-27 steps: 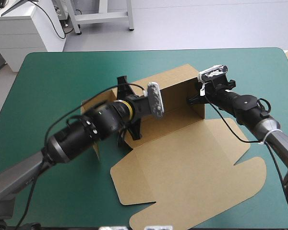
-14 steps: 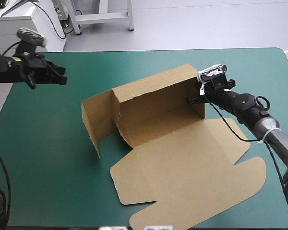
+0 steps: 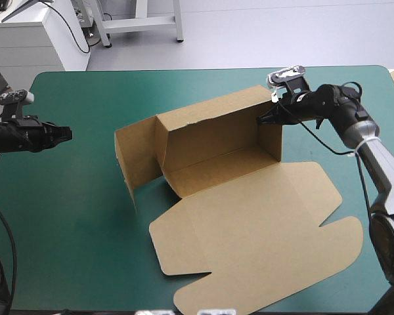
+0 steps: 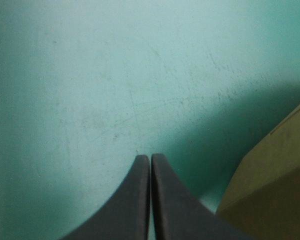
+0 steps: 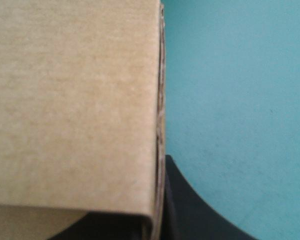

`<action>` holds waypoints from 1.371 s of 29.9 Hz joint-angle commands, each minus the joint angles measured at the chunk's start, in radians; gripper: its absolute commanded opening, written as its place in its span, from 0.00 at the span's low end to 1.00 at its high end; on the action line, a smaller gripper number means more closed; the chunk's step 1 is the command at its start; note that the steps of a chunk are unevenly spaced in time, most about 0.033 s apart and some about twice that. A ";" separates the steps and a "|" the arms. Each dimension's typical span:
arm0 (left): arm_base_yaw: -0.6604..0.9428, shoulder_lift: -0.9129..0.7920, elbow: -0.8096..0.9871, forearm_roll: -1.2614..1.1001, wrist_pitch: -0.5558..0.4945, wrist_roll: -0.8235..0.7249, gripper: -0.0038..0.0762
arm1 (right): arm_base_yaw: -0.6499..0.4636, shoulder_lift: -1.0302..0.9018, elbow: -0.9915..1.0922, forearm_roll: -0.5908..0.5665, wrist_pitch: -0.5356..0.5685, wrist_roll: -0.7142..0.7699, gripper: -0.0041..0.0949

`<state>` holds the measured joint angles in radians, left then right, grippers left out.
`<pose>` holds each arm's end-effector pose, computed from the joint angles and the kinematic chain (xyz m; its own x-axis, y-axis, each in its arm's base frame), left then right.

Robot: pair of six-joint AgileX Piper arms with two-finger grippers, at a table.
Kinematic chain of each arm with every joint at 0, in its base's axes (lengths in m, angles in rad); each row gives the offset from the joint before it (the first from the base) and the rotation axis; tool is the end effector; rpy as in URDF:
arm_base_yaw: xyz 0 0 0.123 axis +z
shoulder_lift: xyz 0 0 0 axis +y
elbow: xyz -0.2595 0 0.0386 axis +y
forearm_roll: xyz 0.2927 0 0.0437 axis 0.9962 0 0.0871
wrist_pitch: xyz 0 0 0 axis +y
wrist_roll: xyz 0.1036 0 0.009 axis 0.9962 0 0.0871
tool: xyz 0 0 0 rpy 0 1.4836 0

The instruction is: Fold the box

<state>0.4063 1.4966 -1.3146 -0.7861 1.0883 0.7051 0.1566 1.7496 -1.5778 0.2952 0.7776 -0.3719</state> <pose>0.3536 0.0811 0.3053 -0.7607 -0.1009 -0.6412 0.1999 0.9034 -0.3793 0.4391 0.0908 0.2887 -0.6810 -0.2640 -0.6830 -0.3997 0.9155 0.0448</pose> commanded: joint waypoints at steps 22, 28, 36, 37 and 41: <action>0.001 -0.038 0.002 -0.078 -0.058 0.022 0.04 | -0.008 -0.061 -0.281 -0.127 0.470 0.387 0.04; 0.001 -0.038 0.002 -0.092 -0.055 0.013 0.04 | -0.008 -0.132 -0.138 -0.116 0.468 0.380 0.04; 0.001 -0.038 0.002 -0.092 -0.046 -0.005 0.04 | -0.008 -0.046 -0.055 -0.142 0.450 0.393 0.04; 0.001 -0.038 0.002 -0.092 -0.046 -0.005 0.04 | -0.008 -0.027 -0.055 -0.150 0.442 0.393 0.04; 0.001 -0.038 0.002 -0.092 -0.044 -0.005 0.04 | -0.008 0.019 -0.055 -0.152 0.388 0.393 0.04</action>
<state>0.4063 1.4966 -1.2880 -0.8133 1.0508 0.7092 0.1523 1.7532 -1.6334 0.1475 1.1258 0.0203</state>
